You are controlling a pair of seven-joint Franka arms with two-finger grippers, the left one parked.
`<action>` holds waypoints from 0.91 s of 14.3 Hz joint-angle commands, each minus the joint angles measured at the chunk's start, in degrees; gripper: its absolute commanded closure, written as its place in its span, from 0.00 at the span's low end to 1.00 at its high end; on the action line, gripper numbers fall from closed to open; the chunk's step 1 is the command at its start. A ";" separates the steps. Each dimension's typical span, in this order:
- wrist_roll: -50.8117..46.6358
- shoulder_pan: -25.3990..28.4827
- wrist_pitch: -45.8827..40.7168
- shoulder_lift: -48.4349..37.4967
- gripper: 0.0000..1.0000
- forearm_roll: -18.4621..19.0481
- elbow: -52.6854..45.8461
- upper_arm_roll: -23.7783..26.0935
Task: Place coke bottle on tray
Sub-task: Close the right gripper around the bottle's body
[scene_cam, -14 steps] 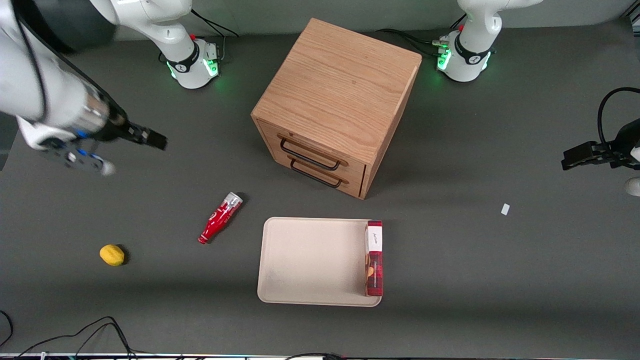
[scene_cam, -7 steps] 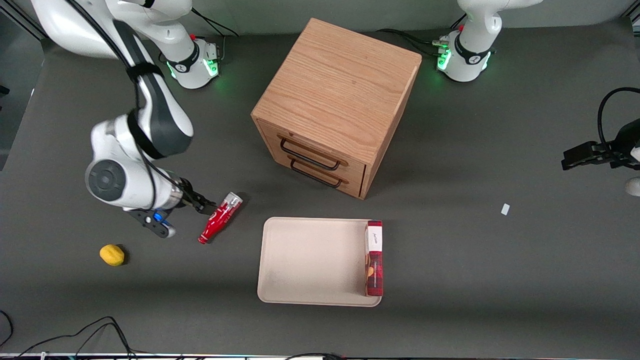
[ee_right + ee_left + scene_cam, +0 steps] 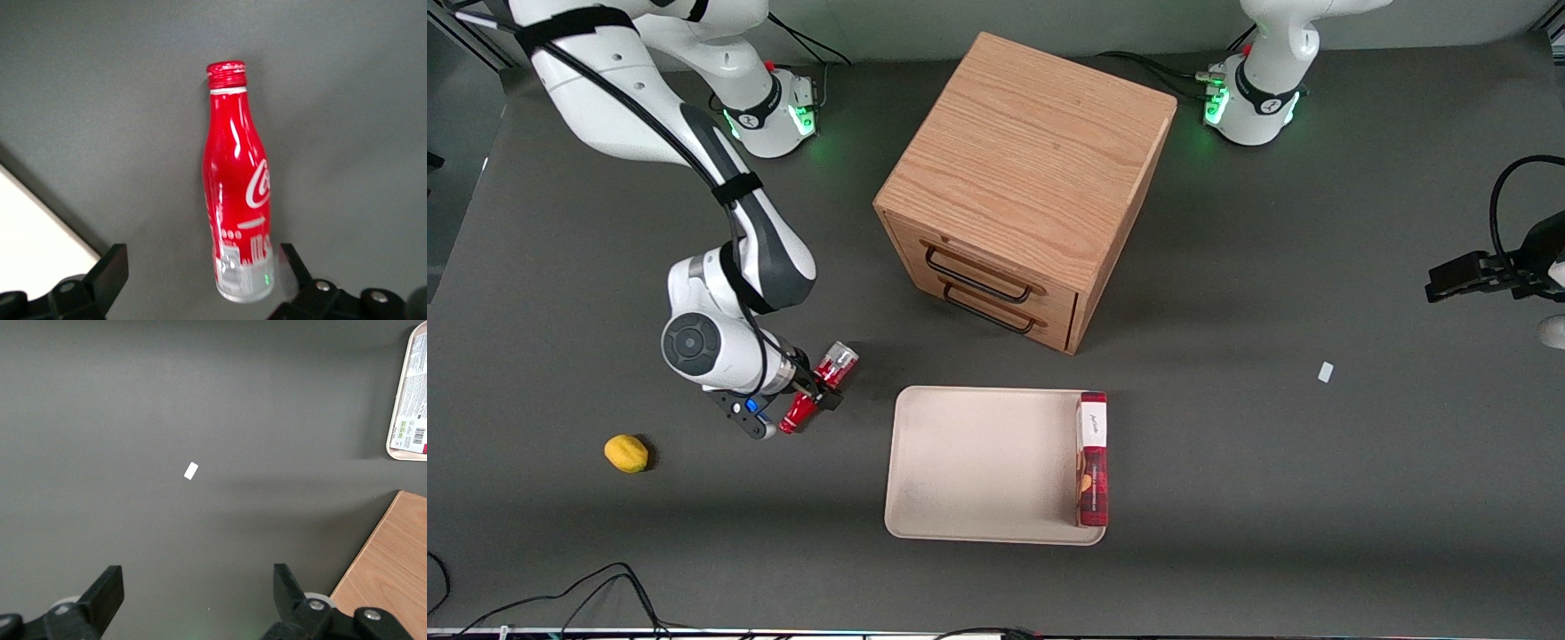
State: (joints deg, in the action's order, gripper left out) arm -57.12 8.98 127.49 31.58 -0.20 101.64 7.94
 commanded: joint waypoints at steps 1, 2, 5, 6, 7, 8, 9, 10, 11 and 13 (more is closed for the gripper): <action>-2.12 0.24 3.98 1.55 0.00 1.87 1.19 0.06; -2.47 0.24 5.56 1.73 0.00 1.96 2.15 0.06; -2.47 0.24 9.25 2.26 0.00 3.27 4.88 0.06; -2.47 0.16 10.48 2.44 0.00 3.54 5.58 0.06; -2.47 0.16 11.45 2.87 0.00 3.54 5.94 0.06; -2.47 0.07 11.90 3.31 0.00 3.63 5.94 -0.03; -1.69 -0.02 12.25 3.58 0.33 4.76 5.94 0.06; -2.29 -0.02 12.34 3.84 0.99 6.43 5.86 0.06; -2.39 0.07 12.34 4.11 1.00 6.44 5.59 0.06; -1.77 0.07 11.82 3.50 1.00 6.71 5.42 0.06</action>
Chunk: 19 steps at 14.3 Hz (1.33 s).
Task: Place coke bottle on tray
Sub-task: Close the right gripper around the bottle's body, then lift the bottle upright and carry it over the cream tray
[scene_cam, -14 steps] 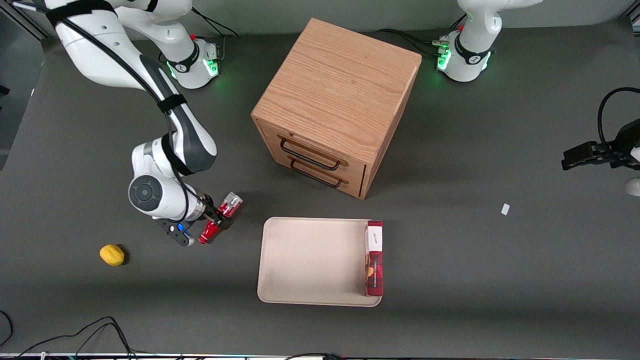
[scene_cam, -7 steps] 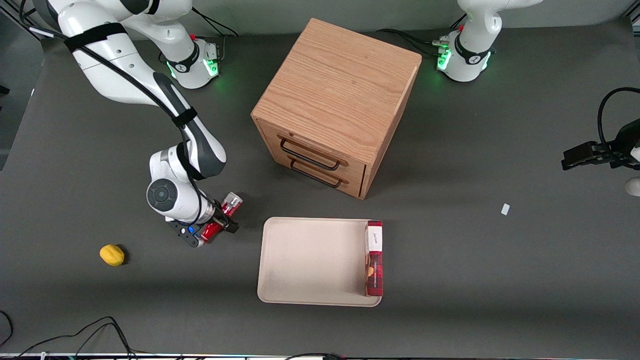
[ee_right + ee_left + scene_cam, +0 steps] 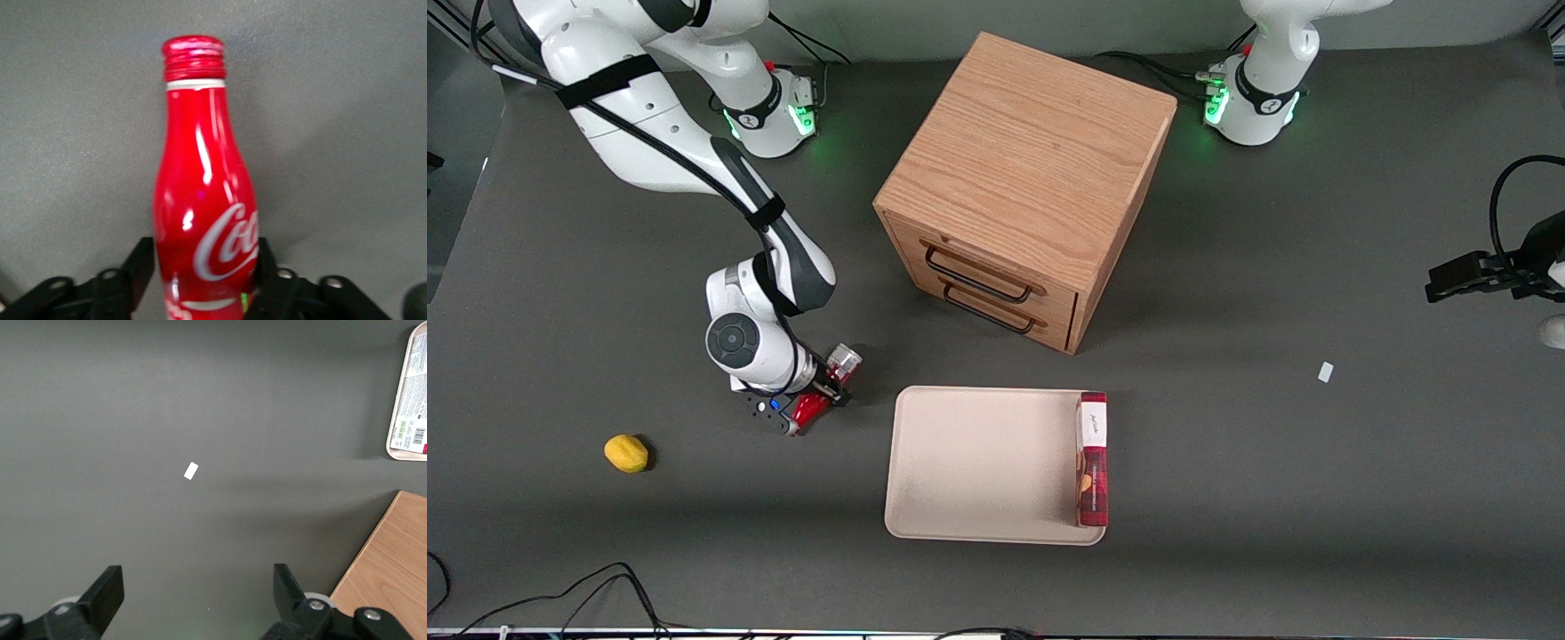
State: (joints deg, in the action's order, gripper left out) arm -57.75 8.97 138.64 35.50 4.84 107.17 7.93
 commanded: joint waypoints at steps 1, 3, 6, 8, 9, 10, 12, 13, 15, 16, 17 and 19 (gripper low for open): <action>-0.96 0.08 0.58 -0.69 1.00 1.75 -0.12 0.16; -0.70 0.08 0.23 -1.39 1.00 1.92 -0.29 0.33; 4.11 0.08 -5.37 -5.51 1.00 2.01 -1.78 0.34; 11.49 -0.01 -12.21 -8.59 1.00 2.01 -5.02 0.34; 15.44 -0.01 -16.43 -9.21 1.00 2.01 -8.00 0.34; 19.31 0.08 -20.64 -9.31 1.00 2.01 -11.77 0.34; 24.68 0.17 -28.38 -8.26 1.00 2.62 -20.38 0.42; 27.58 0.08 -32.08 -7.73 1.00 2.80 -24.60 0.42; 31.02 0.08 -37.80 -6.15 1.00 2.54 -32.60 1.56; 31.30 0.08 -39.48 -4.75 1.00 2.19 -36.20 3.13; 31.39 0.43 -40.10 -3.26 1.00 2.19 -39.03 4.89; 31.30 0.61 -39.41 1.39 1.00 2.10 -44.91 8.14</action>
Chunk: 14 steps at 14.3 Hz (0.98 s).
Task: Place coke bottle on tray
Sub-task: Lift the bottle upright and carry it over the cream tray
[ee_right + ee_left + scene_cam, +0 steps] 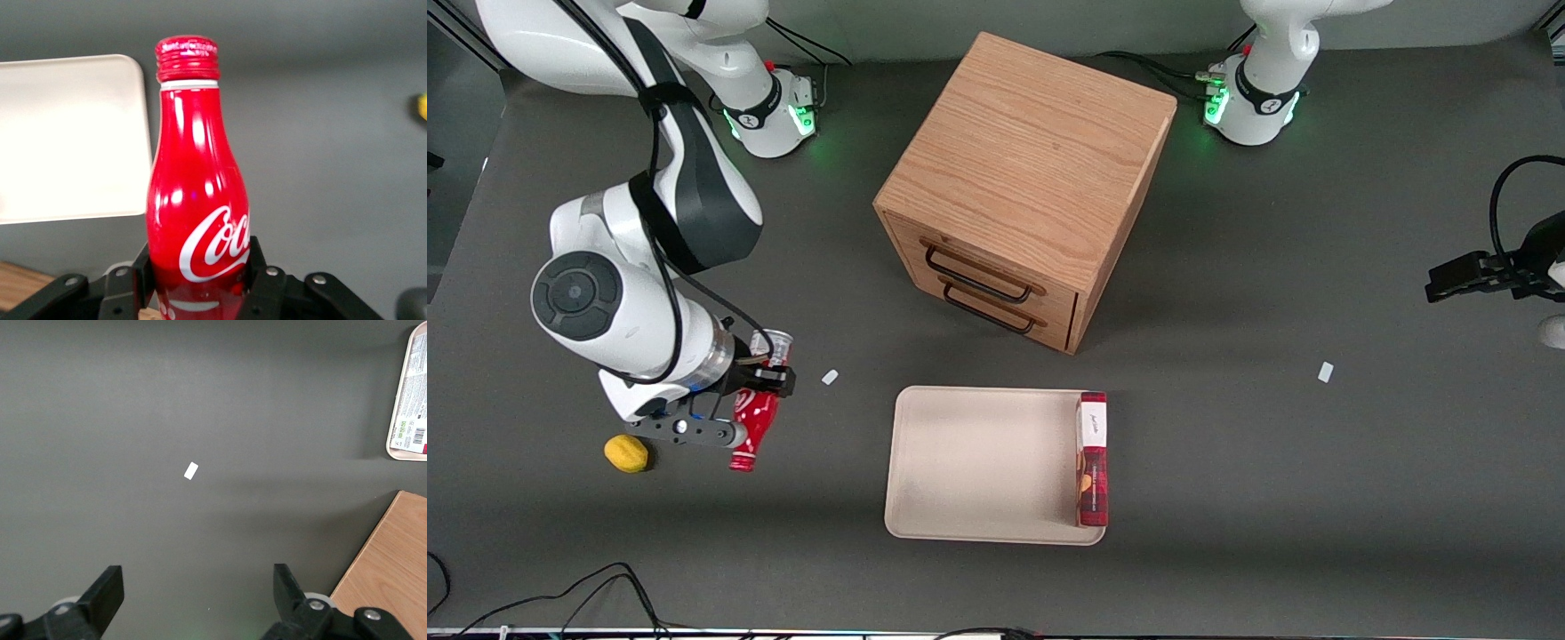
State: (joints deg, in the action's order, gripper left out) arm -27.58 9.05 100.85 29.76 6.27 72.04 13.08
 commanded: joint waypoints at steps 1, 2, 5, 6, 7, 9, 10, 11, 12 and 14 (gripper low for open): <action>0.60 0.53 -0.93 9.94 1.00 0.76 -13.04 4.74; 0.51 0.53 0.47 12.14 1.00 0.76 -14.46 5.63; 0.33 1.41 8.89 18.56 1.00 0.67 -14.30 6.17; 0.07 1.67 11.97 20.93 1.00 0.59 -14.21 6.17; 0.07 2.11 14.87 23.39 1.00 0.58 -14.30 6.25; 0.07 2.56 20.85 27.44 1.00 0.67 -14.21 6.17; -0.28 2.64 22.79 28.85 1.00 0.67 -14.04 6.17; -1.15 2.99 24.72 30.43 1.00 0.76 -14.04 6.17; -1.77 3.34 26.83 31.58 1.00 0.85 -14.04 6.17; -2.04 3.35 27.99 32.73 1.00 0.85 -14.04 6.08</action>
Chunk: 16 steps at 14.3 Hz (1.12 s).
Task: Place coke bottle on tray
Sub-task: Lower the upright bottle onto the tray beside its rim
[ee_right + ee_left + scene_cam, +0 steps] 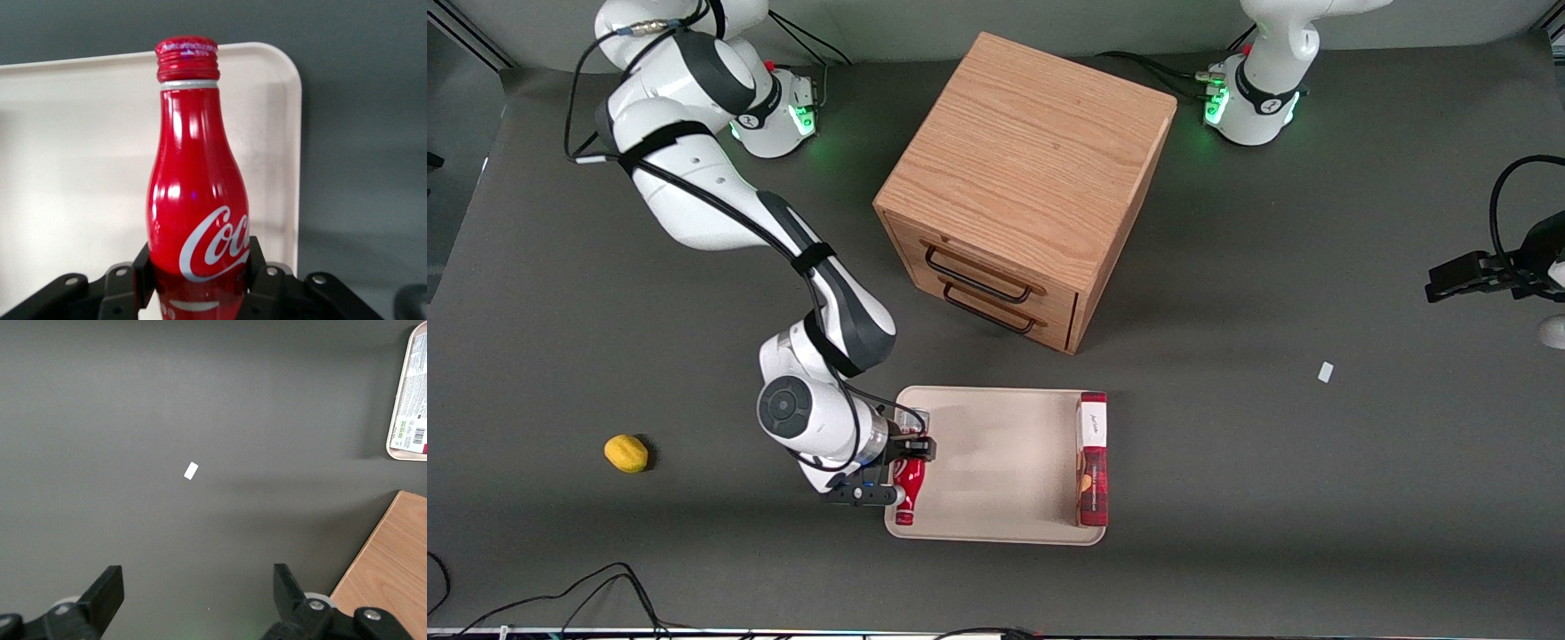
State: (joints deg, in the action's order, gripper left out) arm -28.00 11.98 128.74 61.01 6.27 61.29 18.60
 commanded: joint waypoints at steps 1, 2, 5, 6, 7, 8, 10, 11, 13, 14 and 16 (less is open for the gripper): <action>-1.62 0.42 0.10 1.65 1.00 0.85 -3.28 0.38; -1.80 0.42 0.10 1.65 1.00 0.76 -3.28 0.38; -2.24 0.42 0.02 1.30 0.00 1.02 -3.28 0.20; -2.24 0.42 0.02 1.30 0.00 1.02 -3.28 0.20; -2.24 0.42 0.02 1.56 0.00 1.20 -3.19 0.20; -2.15 0.42 0.10 1.57 0.00 1.37 -2.41 0.03; -2.24 0.42 1.50 1.57 0.00 1.37 -1.00 -0.24; -2.24 0.42 1.60 1.57 0.00 1.37 -0.73 -0.24; -2.24 0.42 1.60 1.30 0.00 1.37 -0.82 -0.24; -2.24 0.42 1.60 0.95 0.00 1.37 -0.82 -0.24; -2.15 0.33 0.81 -0.53 0.00 1.37 -0.82 -0.24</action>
State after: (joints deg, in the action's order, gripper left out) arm -28.64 12.09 129.64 62.53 6.33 59.91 18.52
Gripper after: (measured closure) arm 0.000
